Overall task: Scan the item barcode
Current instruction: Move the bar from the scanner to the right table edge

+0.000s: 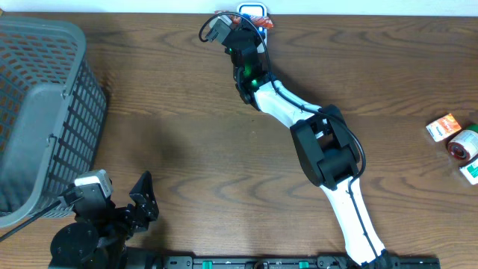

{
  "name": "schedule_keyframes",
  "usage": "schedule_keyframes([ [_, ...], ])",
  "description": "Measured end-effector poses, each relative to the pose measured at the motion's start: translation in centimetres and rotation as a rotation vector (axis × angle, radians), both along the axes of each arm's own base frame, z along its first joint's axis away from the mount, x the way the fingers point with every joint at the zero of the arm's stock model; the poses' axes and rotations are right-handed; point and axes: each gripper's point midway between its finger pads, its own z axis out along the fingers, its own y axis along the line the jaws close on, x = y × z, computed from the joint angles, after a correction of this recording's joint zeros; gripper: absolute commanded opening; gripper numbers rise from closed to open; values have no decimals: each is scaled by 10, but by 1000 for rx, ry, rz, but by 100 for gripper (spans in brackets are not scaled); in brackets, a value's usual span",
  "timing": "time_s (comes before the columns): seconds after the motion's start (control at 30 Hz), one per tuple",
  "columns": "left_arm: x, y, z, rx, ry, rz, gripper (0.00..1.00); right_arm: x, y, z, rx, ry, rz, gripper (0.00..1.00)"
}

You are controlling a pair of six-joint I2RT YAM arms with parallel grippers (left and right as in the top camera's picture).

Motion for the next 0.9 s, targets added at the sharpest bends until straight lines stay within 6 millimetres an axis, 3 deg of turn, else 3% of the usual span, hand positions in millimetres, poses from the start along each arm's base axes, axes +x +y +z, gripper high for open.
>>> schedule_keyframes([
  [0.3,0,0,0,0,0,0,83,-9,-36,-9,-159,104,-159,1],
  [0.4,0,0,0,0,0,0,83,-18,-56,12,-198,133,-235,1],
  [0.47,0,0,0,0,0,0,83,-25,-75,39,-198,136,-297,1],
  [0.57,0,0,0,0,1,0,83,-43,-111,76,-194,179,-389,1],
  [0.67,-1,0,-1,1,6,0,83,-72,-160,102,-168,262,-503,1],
  [0.77,-3,0,-6,4,26,0,83,-101,-213,106,-109,359,-624,1],
  [0.9,-6,1,-12,7,52,0,83,-135,-289,84,40,512,-800,1],
])
